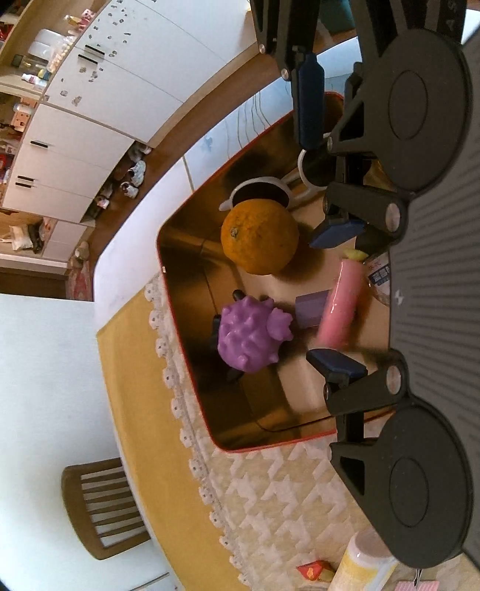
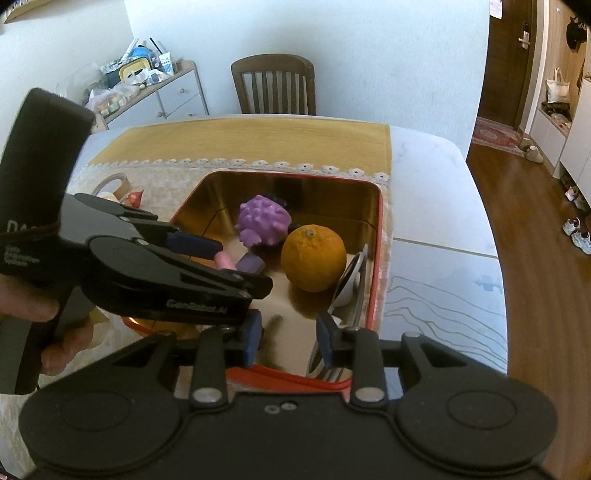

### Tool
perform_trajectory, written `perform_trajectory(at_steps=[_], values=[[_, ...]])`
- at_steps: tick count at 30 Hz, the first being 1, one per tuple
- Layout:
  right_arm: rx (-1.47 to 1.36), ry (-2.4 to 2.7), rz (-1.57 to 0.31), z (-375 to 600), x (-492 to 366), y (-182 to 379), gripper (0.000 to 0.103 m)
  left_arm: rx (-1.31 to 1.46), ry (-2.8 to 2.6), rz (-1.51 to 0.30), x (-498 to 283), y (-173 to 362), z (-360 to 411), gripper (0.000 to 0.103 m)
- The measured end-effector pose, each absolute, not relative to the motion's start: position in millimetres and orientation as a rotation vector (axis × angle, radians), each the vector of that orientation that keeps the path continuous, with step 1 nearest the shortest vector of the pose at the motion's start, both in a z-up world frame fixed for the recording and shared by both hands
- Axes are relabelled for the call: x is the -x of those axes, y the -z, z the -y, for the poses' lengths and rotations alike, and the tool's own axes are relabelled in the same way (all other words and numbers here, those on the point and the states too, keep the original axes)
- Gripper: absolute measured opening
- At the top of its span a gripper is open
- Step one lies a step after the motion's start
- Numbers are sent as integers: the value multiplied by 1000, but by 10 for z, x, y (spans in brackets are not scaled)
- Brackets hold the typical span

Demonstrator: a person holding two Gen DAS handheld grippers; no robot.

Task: Organize rigid objects
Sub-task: 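Carry the pink tube and round tin into the red tin and release both, then withdraw both tools from the red tin back over the table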

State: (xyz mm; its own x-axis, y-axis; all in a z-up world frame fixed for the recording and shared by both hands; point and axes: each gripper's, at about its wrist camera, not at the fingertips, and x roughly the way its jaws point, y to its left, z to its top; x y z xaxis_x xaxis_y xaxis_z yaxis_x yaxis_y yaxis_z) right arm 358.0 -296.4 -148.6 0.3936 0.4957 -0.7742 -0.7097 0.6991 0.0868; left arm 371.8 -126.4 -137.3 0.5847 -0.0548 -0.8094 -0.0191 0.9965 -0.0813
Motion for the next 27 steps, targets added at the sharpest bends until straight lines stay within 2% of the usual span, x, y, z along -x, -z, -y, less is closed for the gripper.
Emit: perform_trajectory(at_steps=[17, 20, 22, 27], values=[[220, -786, -817, 2921, -3310, 1195, 44, 130, 14, -801, -3149, 875, 1020, 63], [214, -778, -799, 2883, -3222, 1137, 46, 138, 15, -772, -2997, 794, 923, 71], [208, -773, -784, 2844, -3153, 1096, 56, 137, 16, -752, -2889, 742, 847, 71], [195, -771, -760, 2698, -2983, 1031, 65, 133, 9, -723, -2611, 660, 609, 71]])
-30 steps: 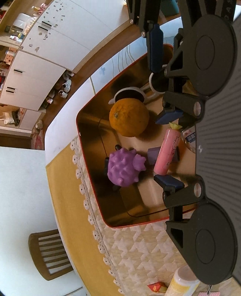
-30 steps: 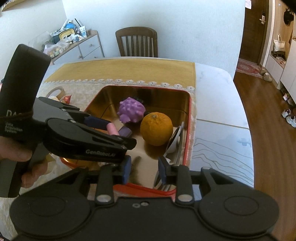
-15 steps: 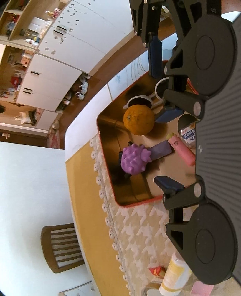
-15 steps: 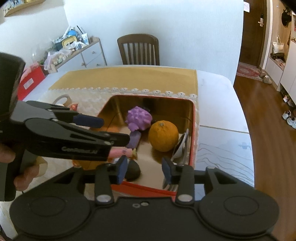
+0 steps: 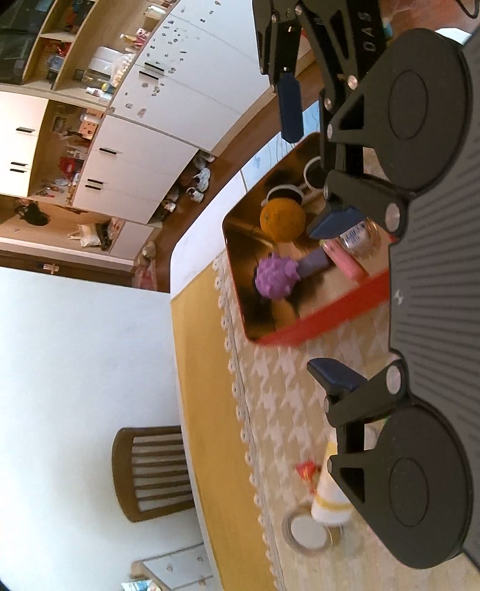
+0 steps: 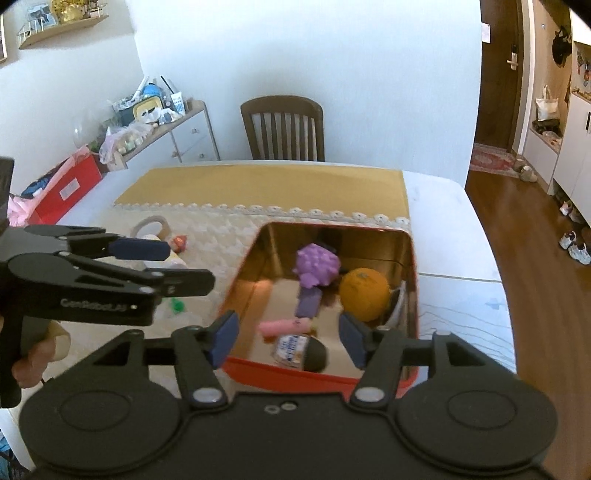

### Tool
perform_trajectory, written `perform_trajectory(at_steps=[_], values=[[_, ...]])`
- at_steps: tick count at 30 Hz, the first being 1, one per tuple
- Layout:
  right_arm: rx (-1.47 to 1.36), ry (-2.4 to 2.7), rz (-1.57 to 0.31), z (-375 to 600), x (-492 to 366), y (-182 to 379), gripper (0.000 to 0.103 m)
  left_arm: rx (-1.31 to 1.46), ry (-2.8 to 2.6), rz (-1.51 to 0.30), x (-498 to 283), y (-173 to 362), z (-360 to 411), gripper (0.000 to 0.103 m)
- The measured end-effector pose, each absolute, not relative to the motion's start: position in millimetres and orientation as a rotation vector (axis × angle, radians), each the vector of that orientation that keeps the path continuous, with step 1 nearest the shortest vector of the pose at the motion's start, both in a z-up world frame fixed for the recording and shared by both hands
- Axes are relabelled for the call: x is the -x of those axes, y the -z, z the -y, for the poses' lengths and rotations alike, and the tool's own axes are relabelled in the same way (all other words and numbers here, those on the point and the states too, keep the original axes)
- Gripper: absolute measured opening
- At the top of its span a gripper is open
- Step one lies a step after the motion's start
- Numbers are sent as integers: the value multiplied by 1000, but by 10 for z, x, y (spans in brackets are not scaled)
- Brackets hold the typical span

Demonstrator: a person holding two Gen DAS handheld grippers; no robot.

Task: Organize rigid objects
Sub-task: 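Withdraw both tools from the red tin back over the table, then grasp the pink soap dish with the left tool while the right tool grasps the green pushpin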

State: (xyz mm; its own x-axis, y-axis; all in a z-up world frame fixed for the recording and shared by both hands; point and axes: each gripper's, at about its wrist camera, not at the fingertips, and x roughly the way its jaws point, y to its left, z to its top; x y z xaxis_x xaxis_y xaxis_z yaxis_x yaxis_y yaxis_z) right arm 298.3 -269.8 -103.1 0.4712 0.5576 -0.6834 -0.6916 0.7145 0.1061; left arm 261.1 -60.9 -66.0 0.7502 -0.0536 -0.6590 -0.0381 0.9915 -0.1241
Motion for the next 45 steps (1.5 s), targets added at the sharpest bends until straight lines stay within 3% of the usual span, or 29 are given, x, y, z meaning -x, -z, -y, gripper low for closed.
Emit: perform_trajectory(at_steps=[11, 15, 18, 21, 36, 45], values=[[201, -778, -732, 2119, -2617, 1013, 78, 141, -37, -702, -2116, 644, -99, 76], [207, -785, -723, 1895, -2506, 1039, 86, 134, -66, -695, -1990, 683, -326, 82], [210, -785, -711, 1753, -2430, 1070, 100, 122, -96, -696, -1920, 745, -489, 83], [218, -783, -710, 1594, -2374, 1126, 102, 130, -112, -709, -1882, 835, -648, 84], [296, -737, -789, 1011, -2461, 1609, 102, 75, -165, -821, -2004, 1544, -1177, 84], [354, -717, -858, 809, -2660, 1921, 84, 50, -132, -838, -2094, 1802, -1233, 84]])
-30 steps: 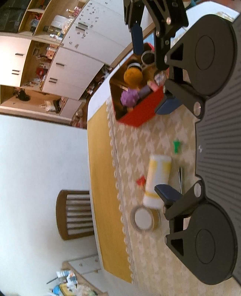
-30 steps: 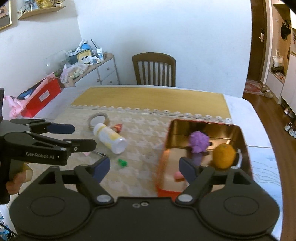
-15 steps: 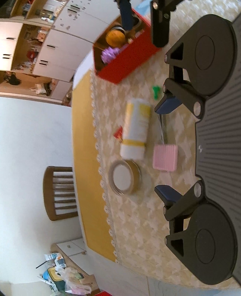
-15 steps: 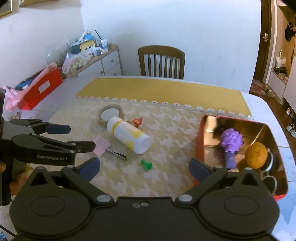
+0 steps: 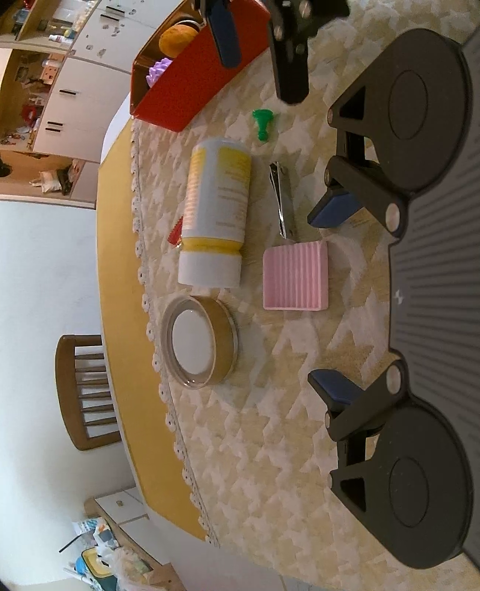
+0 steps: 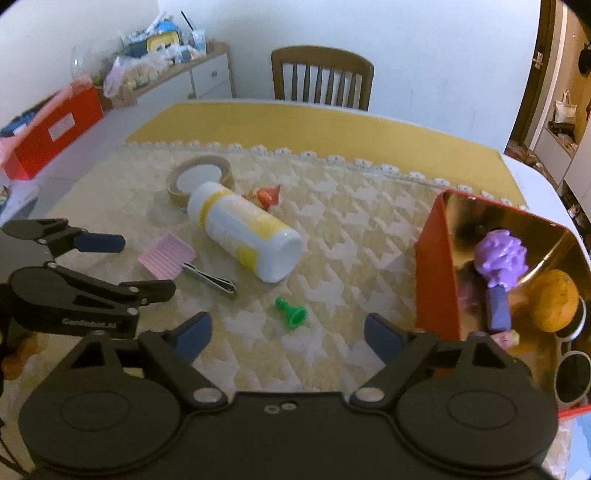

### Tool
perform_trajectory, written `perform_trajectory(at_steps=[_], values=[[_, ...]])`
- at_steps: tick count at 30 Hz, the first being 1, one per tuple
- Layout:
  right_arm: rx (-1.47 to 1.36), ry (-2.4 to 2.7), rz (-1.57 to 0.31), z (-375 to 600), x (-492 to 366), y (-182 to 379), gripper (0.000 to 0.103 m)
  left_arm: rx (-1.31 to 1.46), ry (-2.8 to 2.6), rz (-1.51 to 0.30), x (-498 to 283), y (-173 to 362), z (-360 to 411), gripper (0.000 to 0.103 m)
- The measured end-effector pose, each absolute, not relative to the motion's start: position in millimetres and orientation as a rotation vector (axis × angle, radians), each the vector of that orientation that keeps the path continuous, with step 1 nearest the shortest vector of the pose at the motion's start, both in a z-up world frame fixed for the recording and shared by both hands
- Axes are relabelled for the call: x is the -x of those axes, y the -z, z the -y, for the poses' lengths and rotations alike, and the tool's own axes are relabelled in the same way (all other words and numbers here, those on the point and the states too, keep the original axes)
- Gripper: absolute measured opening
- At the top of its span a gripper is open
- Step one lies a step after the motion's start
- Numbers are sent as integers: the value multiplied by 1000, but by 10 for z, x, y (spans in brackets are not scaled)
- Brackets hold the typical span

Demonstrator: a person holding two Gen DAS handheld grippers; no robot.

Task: Organize rigid objects
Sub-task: 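Grasp the pink soap dish with the left tool while the right tool grasps the green pushpin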

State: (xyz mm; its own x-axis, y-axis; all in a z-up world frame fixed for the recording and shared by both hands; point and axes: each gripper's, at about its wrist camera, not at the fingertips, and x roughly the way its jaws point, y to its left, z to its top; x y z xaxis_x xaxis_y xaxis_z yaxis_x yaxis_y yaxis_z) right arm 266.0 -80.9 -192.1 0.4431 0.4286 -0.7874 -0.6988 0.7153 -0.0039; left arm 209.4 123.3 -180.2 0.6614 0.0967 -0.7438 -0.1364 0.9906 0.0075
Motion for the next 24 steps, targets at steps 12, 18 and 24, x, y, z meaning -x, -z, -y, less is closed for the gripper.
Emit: perform_trajectory(at_steps=[12, 18, 24], values=[[375, -713, -906, 695, -2821, 2091, 58, 7, -80, -777, -2099, 1825, -1166, 65], [389, -713, -887, 655, -2820, 2092, 47, -4, -67, -769, -2084, 1810, -1142, 45], [448, -731, -851, 595, -2721, 2091, 17, -11, -80, -772, -2083, 1798, -1113, 40]])
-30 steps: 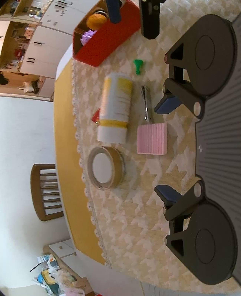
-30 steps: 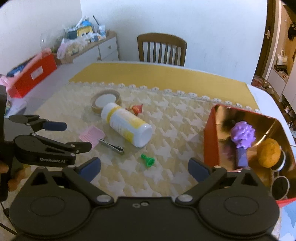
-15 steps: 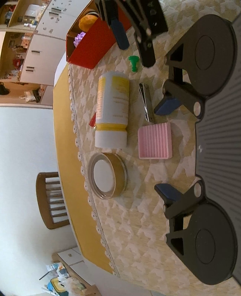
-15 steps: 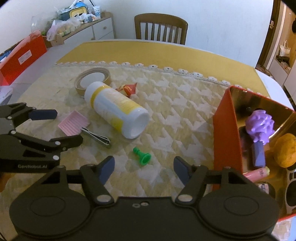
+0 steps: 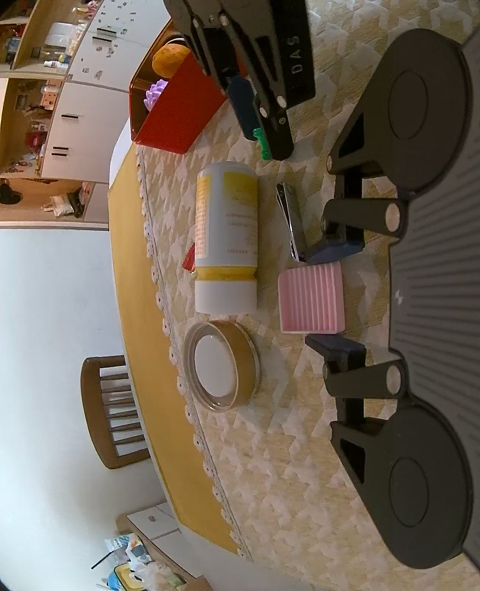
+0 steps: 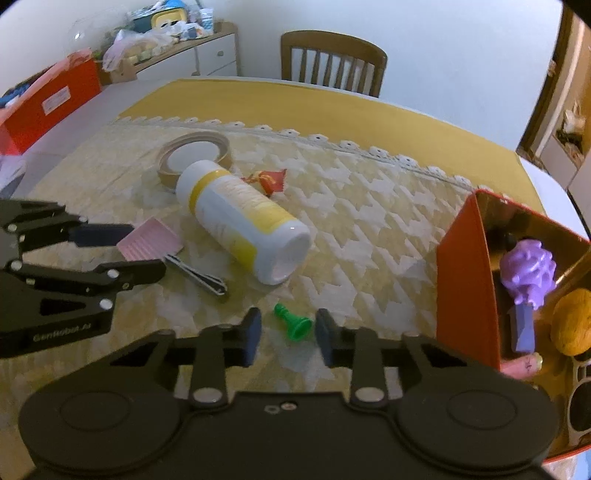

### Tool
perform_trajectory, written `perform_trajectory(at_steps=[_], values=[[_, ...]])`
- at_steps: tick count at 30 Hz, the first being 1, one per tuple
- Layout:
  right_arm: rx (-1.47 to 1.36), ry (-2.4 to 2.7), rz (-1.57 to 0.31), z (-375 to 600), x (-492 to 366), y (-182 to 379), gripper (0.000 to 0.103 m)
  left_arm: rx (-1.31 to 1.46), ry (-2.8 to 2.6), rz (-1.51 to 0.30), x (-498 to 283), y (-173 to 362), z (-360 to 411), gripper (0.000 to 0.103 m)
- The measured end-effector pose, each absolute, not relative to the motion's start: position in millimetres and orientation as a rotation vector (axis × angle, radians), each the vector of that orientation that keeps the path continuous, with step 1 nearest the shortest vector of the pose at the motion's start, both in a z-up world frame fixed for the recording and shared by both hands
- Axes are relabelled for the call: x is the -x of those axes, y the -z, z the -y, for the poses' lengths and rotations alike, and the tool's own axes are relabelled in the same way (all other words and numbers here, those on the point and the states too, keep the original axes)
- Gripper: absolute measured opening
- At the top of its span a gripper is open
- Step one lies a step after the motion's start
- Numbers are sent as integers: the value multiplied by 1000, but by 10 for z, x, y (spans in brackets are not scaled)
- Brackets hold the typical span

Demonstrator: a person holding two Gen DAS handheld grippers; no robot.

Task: Organize rigid objects
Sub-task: 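Grasp the pink soap dish with the left tool while the right tool grasps the green pushpin, then carry the soap dish and green pushpin into the red tin and release both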

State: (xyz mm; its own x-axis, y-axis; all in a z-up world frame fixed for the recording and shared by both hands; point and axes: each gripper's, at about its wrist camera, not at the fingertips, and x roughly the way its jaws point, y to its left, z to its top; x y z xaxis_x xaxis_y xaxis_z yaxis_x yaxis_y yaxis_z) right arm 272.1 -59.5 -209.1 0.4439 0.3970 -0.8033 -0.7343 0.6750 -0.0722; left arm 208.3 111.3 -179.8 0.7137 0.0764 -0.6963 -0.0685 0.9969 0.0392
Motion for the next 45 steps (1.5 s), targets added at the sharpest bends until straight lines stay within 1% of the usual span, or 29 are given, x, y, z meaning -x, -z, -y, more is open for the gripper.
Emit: perform_trajectory(at_steps=[1, 14, 23, 35, 45], values=[[462, -730, -843, 583, -2696, 2087, 14, -12, -84, -774, -2085, 1793, -1106, 40], [394, -705, -816, 764, -2554, 1860, 14, 47, -124, -763, -1967, 1588, -1136, 40], [333, -715, -797, 955, -2420, 1569, 14, 88, -122, -735, -1808, 1282, -1039, 40], [257, -727, -733, 1294, -2345, 1147, 14, 94, -41, -673, -1768, 782, -608, 40], [235, -691, -666, 1864, -2485, 904, 14, 61, 40, -607, -2024, 422, -27, 40]])
